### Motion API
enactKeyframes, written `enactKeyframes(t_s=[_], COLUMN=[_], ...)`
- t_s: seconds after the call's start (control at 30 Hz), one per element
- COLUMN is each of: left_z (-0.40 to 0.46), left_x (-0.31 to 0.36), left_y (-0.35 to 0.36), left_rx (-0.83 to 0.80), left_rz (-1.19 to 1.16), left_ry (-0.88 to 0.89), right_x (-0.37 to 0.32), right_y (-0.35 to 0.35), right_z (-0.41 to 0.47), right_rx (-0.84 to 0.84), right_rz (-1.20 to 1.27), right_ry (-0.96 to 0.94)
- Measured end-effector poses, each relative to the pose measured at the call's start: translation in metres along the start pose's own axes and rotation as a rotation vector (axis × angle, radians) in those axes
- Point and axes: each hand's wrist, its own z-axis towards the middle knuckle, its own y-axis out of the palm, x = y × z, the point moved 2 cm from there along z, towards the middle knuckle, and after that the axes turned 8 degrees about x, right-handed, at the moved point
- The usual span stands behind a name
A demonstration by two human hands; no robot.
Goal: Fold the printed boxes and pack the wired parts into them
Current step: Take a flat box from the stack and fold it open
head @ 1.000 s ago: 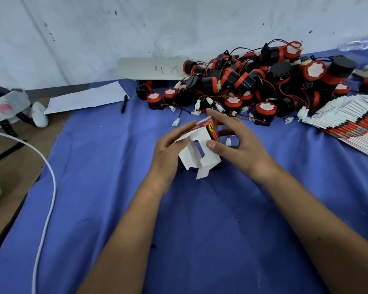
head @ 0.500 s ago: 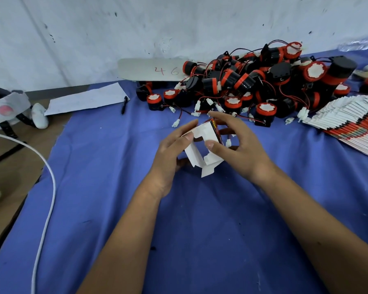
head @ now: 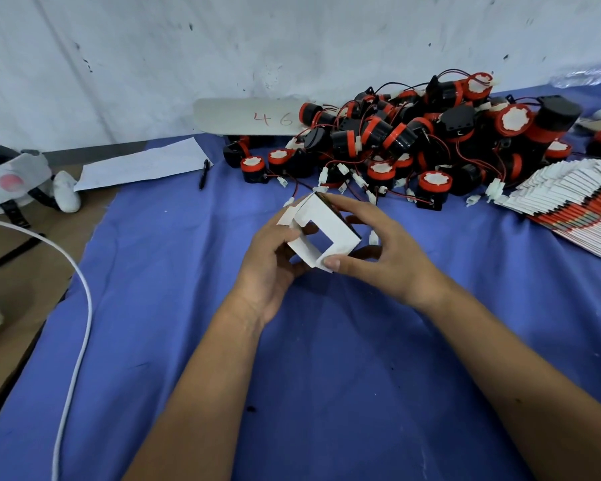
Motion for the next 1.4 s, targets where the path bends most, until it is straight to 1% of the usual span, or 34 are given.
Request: enactKeyframes(t_s=[0.07,0.2,0.3,0.37,0.43,0.5,0.6,0.77,0.87,0.93,0.97,1.0,1.03,1.1,1.13,1.17,1.2,1.27,1.3,1.4], left_z=[-0.001,-0.004,-0.004,-0.002,-0.001,0.001,-0.001,0.001,0.001,0.002,0.002,0.002,0.002,0.001,0.001,0.001,0.001,0.001,0.001,-0.001], left_x=[0.002,0.006,0.006,0.004,0.003,0.001,0.000,-0.001,-0.001,-0.002,-0.002,-0.001,-0.001,-0.001,-0.002,-0.004,-0.005,-0.005,-0.005,-0.007], left_y=[0.002,0.005,0.006,0.007,0.007,0.005,0.004,0.001,-0.001,0.000,0.002,0.003,0.005,0.009,0.010,0.011,0.012,0.013,0.014,0.015], left_rx=[-0.064,-0.192,-0.231,-0.164,-0.040,0.043,0.095,0.120,0.141,0.159,0.160,0.151,0.132,0.082,0.060,0.044,0.031,0.010,0.013,0.092], left_rz=[0.006,-0.051,-0.079,-0.032,0.060,0.109,0.151,0.192,0.124,0.012,-0.060,-0.134,-0.197,-0.265,-0.266,-0.251,-0.228,-0.152,-0.089,0.173], left_ry=[0.029,0.017,0.001,0.005,0.053,0.122,0.203,0.173,0.134,0.101,0.089,0.083,0.083,0.089,0.089,0.085,0.080,0.083,0.095,0.181], right_x=[0.001,0.003,0.005,0.006,0.005,0.003,0.002,0.001,-0.002,-0.003,-0.001,0.002,0.004,0.004,0.003,0.003,0.001,-0.004,-0.004,-0.002], right_y=[0.002,0.004,0.003,0.004,0.007,0.010,0.011,0.011,0.010,0.011,0.012,0.013,0.014,0.017,0.017,0.015,0.013,0.009,0.008,0.004], right_z=[0.000,0.001,0.001,0.001,0.000,-0.001,-0.001,-0.002,-0.003,-0.003,-0.003,-0.002,-0.002,-0.001,-0.001,-0.001,0.000,0.000,0.001,0.001], right_rx=[0.007,0.048,0.073,0.081,0.089,0.109,0.139,0.201,0.272,0.322,0.341,0.347,0.333,0.254,0.227,0.212,0.212,0.237,0.257,0.304], right_rz=[0.021,0.087,0.083,0.075,0.090,0.113,0.107,0.065,0.026,-0.069,-0.086,-0.046,0.056,0.372,0.519,0.613,0.637,0.569,0.525,0.506], right_ry=[0.016,0.054,0.066,0.064,0.058,0.041,0.017,-0.032,-0.090,-0.128,-0.102,-0.021,0.108,0.351,0.396,0.386,0.329,0.188,0.147,0.145])
